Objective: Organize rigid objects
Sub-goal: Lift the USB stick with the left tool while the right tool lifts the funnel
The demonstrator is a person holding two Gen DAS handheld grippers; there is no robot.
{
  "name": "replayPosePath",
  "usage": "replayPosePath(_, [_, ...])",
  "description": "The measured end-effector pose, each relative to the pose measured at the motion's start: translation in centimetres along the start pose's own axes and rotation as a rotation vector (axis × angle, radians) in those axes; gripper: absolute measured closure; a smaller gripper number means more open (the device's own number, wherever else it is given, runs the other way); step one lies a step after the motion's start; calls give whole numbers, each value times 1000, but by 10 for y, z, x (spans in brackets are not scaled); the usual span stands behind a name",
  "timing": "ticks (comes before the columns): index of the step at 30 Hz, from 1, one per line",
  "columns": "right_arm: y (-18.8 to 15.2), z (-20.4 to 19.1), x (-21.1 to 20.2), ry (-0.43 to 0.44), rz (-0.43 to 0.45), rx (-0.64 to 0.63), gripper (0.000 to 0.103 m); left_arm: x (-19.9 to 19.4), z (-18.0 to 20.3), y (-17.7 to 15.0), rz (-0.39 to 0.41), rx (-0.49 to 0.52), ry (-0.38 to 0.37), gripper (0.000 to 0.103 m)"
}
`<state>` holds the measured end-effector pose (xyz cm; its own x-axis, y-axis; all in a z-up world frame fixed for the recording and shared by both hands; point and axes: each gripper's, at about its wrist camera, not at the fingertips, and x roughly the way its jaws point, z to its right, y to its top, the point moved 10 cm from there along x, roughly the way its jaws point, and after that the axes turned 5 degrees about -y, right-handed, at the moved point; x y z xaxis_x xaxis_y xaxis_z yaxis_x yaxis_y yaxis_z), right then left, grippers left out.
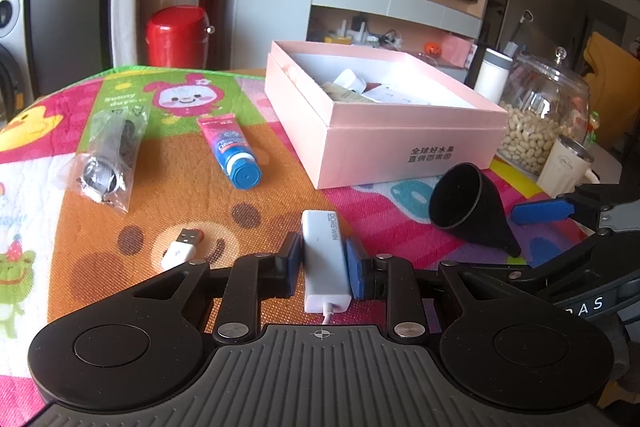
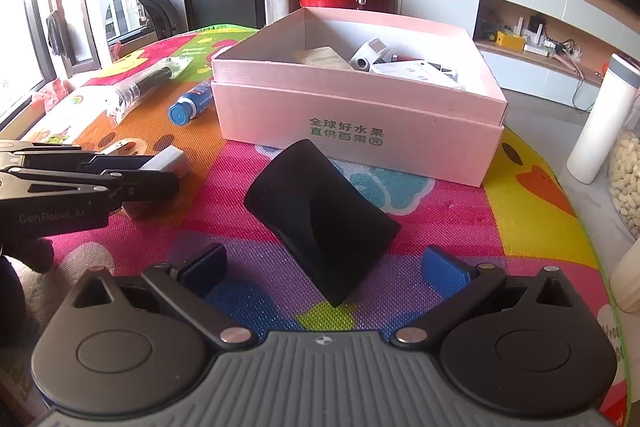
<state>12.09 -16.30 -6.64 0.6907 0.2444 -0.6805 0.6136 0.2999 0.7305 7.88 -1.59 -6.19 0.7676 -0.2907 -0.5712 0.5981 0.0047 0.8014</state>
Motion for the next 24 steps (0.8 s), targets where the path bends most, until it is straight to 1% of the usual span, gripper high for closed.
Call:
replayPosePath(3, [1, 0, 0, 18, 2, -25, 0, 0, -1, 0, 0, -8, -7, 74])
replayPosePath(5, [3, -2, -3, 48, -7, -73, 0, 1, -2, 0, 0, -9, -8, 74])
replayPosePath(6, [5, -2, -6, 52, 0, -102, 2, 0, -1, 0, 0, -9, -8, 74])
replayPosePath(7, [8, -1, -9, 41, 22, -131, 6, 0, -1, 0, 1, -10, -8, 74])
replayPosePath(9, [14, 2, -13, 24, 45, -175, 6, 0, -1, 0, 1, -14, -11, 74])
replayPosePath(10, [17, 4, -13, 33, 42, -175, 6, 0, -2, -1, 2, -16, -13, 74])
replayPosePath(11, [19, 6, -12, 57, 31, -157, 6, -1, -2, -1, 2, -19, -15, 74])
replayPosePath(12, [19, 6, -10, 90, 3, -125, 6, -1, -2, -1, 3, -22, -17, 74])
replayPosePath(14, [13, 0, -6, 183, -76, -62, 12, -1, -2, -1, 4, -27, -21, 74])
replayPosePath(15, [10, -5, -8, 214, -84, -52, 14, -1, -2, -1, 4, -31, -23, 74])
replayPosePath(17, [8, -18, -20, 265, -62, -83, 21, -2, -3, -1, 5, -38, -28, 74])
replayPosePath(18, [8, -23, -26, 282, -47, -97, 29, -2, -3, -1, 6, -42, -31, 74])
replayPosePath(19, [9, -26, -31, 277, -26, -116, 30, -2, -4, 0, 6, -44, -33, 74])
replayPosePath(20, [11, -26, -34, 252, -1, -142, 30, -2, -3, -1, 6, -47, -34, 74])
replayPosePath(22, [16, -25, -34, 173, 47, -197, 30, -2, -4, -1, 6, -49, -36, 74])
replayPosePath(24, [22, -23, -26, 128, 57, -224, 30, -2, -4, -1, 6, -49, -36, 74])
